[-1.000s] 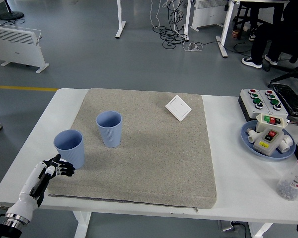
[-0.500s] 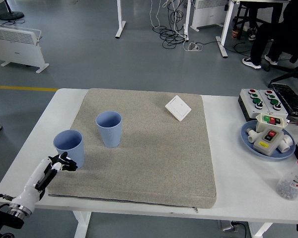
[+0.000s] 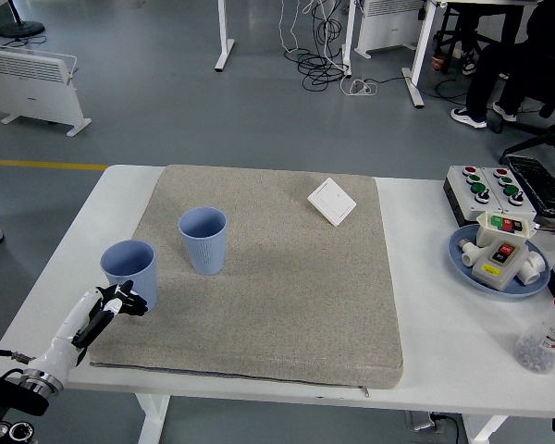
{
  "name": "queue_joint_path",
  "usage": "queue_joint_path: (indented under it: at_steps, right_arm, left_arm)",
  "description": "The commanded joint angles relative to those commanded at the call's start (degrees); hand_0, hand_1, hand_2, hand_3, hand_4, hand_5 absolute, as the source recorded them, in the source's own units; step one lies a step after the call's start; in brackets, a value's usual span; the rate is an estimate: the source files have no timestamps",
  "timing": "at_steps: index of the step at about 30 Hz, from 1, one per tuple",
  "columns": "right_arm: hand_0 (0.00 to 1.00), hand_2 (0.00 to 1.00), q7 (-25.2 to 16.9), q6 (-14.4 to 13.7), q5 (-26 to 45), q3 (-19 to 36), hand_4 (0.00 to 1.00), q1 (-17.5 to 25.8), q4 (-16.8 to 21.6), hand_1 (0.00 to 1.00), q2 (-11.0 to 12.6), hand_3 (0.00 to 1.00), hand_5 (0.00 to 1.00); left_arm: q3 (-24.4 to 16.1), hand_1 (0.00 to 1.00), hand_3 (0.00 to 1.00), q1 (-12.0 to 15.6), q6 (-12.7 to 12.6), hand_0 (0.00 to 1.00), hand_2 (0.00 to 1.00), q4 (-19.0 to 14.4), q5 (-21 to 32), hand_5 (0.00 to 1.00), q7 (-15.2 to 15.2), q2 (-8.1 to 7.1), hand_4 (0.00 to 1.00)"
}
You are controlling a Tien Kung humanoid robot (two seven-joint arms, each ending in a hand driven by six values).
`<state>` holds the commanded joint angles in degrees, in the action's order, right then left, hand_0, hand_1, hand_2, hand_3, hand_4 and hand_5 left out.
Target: Push cup pick cup insert cup
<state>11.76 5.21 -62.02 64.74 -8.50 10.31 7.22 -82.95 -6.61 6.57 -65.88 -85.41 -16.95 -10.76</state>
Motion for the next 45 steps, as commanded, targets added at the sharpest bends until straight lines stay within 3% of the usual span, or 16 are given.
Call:
queue_joint_path:
  at_steps: [2, 18, 45]
  right_arm:
    - [0.774, 0.678, -0.01, -0.03, 0.12, -0.02, 0.125, 0.0, 0.0, 0.68, -0.04, 0.567, 0.483]
    - [0.774, 0.678, 0.03, 0.0, 0.05, -0.18, 0.125, 0.08, 0.0, 0.677, -0.07, 0.567, 0.482]
    - [0.773, 0.674, 0.04, 0.13, 0.29, -0.95, 0.125, 0.59, 0.0, 0.677, -0.1, 0.566, 0.479]
  left_arm:
    - [0.33, 0.517, 0.449, -0.56, 0.09, 0.63, 0.481, 0.73, 0.24, 0.998, 0.0, -0.35, 0.632]
    - [3.11, 0.523, 0.449, -5.68, 0.15, 0.663, 0.486, 6.06, -0.28, 0.998, -0.59, -2.43, 0.632]
    - [8.05, 0.533, 0.448, -14.6, 0.02, 0.681, 0.49, 15.47, -1.65, 0.998, -1.04, -3.45, 0.625]
